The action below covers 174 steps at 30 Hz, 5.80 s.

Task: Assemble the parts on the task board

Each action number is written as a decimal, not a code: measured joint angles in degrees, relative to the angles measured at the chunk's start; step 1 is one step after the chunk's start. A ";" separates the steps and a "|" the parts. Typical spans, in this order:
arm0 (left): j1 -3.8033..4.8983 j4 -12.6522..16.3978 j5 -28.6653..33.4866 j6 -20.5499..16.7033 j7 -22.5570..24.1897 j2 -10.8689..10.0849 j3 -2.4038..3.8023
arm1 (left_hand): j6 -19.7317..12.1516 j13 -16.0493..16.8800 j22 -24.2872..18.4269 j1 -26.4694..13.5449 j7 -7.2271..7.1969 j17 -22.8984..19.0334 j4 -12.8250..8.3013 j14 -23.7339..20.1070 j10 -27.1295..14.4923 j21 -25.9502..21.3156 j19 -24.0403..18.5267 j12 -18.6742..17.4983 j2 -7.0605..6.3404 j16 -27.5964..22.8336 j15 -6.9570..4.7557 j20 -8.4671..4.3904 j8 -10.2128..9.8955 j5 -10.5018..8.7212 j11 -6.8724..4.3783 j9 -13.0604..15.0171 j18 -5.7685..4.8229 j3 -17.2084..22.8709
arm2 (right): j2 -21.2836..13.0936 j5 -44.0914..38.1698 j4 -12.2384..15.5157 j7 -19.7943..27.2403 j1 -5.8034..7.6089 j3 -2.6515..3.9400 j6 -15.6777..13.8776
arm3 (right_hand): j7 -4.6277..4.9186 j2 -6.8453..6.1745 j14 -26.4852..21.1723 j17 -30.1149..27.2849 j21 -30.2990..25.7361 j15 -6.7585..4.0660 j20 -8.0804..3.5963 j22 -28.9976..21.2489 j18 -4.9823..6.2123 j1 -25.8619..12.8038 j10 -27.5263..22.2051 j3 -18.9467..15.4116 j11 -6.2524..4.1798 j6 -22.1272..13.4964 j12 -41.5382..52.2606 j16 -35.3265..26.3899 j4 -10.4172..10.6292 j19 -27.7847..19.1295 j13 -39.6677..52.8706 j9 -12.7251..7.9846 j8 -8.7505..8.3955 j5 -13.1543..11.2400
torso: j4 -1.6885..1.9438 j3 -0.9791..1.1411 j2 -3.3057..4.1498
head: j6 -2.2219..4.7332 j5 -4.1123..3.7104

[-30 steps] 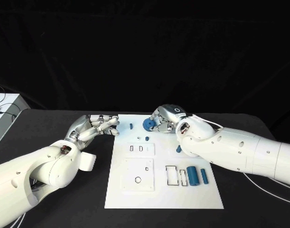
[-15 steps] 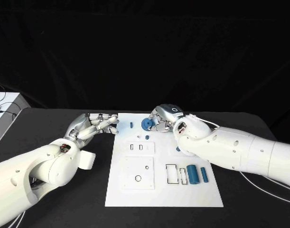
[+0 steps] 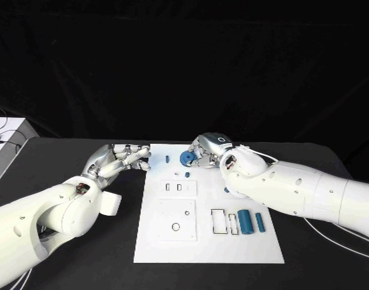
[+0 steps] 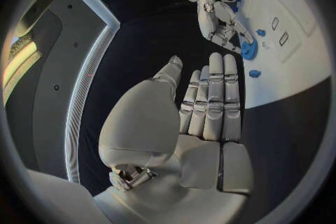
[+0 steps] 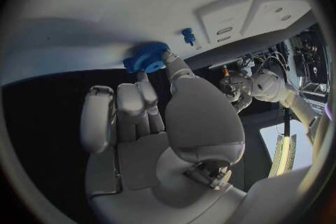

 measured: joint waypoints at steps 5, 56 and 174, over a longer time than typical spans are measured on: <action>0.00 -0.04 0.00 0.00 -0.03 0.00 0.00 | -0.21 0.00 -0.14 0.00 0.21 -0.06 0.00 0.00 0.00 0.00 0.00 0.00 0.00 0.00 0.00 0.00 0.00 0.00 0.00 0.00 0.00 -0.34 | -0.01 0.15 -0.29 -0.10 -0.08 -0.11 0.58 | 0.14 0.03 0.09 0.52 0.00 0.26 0.20 0.00 -0.29 -3.82 -0.30 0.24 0.31 -1.12 -0.37 0.00 4.73 -0.20 -0.58 -0.32 0.00 4.61 | 0.03 0.00 -0.01 | -0.01 -0.02; -0.02 -0.56 -0.08 -0.02 0.02 0.18 0.00 | -0.42 0.00 -0.32 0.00 0.42 -0.11 -0.16 0.00 -0.29 0.22 -0.20 0.00 0.00 0.00 0.00 0.20 0.00 0.00 0.30 0.00 0.00 -0.49 | -20.21 28.01 -0.76 22.34 0.96 0.66 2.21 | 0.31 1.19 0.10 2.97 1.33 0.26 0.41 0.01 -0.37 9.04 -1.68 -1.28 -0.04 -0.65 -0.90 0.05 -8.08 0.00 -2.37 -0.37 0.00 -4.95 | -0.91 0.75 -0.15 | 1.18 -0.61; 8.18 -8.44 -16.32 2.12 -25.28 8.16 -1.84 | 3.11 36.92 39.05 -9.10 -5.01 46.24 5.28 7.30 4.03 44.94 9.85 41.30 -4.27 53.71 -7.07 -7.16 10.79 -0.24 -7.72 9.04 2.77 2.33 | -11.94 23.46 12.45 2.87 2.92 0.02 7.52 | -2.07 8.93 0.71 5.31 1.99 -0.39 -0.43 0.02 -0.73 6.68 -0.26 4.25 -1.12 5.68 -0.25 -1.32 -14.10 0.01 -0.66 -0.26 -0.24 -2.66 | -1.60 1.42 -3.20 | -1.28 0.91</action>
